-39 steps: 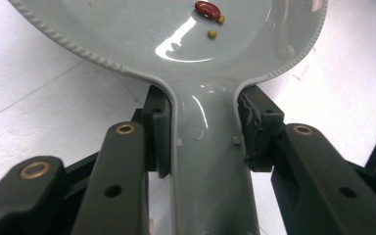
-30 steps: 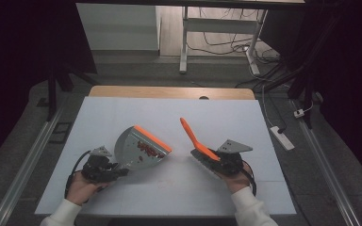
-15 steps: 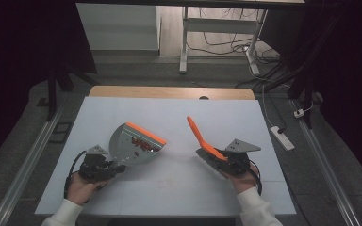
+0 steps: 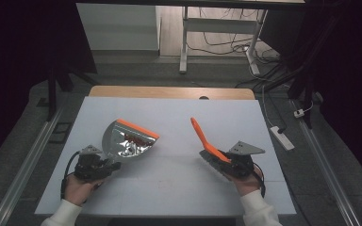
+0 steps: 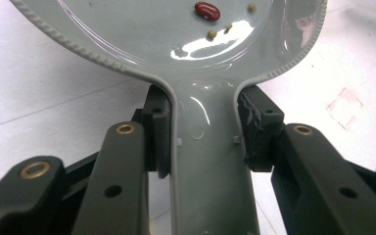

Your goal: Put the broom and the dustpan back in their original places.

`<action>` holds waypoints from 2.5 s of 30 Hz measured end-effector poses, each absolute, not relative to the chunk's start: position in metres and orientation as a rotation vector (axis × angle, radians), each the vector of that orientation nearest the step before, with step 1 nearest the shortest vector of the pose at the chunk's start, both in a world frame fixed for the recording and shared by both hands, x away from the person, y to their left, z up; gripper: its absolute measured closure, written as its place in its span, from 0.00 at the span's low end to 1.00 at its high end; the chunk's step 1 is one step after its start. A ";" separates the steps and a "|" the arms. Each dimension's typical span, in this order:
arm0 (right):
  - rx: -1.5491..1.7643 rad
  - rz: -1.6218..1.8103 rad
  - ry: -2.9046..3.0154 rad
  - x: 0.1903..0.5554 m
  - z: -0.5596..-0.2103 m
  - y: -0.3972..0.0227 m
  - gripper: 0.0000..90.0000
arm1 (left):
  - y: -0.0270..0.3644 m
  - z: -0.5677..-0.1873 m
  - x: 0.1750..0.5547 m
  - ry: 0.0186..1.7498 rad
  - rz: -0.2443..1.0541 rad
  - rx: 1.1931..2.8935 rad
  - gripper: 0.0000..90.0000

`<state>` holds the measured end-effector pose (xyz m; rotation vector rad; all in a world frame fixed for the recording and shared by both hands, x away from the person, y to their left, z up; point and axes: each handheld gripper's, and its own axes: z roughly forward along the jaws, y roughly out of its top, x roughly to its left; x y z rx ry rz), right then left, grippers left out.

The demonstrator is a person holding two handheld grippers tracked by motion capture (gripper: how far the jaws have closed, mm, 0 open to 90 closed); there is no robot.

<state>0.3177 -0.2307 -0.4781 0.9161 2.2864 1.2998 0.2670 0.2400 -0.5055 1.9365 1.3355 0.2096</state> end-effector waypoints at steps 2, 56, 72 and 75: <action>0.922 1.301 2.284 0.317 -0.478 -0.233 0.78 | 0.241 -0.506 0.267 1.345 0.215 1.931 0.68; 1.142 1.247 2.312 0.330 -0.497 -0.274 0.76 | 0.234 -0.530 0.271 1.621 0.224 1.810 0.68; 1.233 1.172 2.312 0.348 -0.507 -0.286 0.61 | 0.234 -0.534 0.272 1.656 0.209 1.814 0.68; 1.243 1.153 2.305 0.350 -0.508 -0.288 0.58 | 0.233 -0.534 0.272 1.660 0.211 1.811 0.68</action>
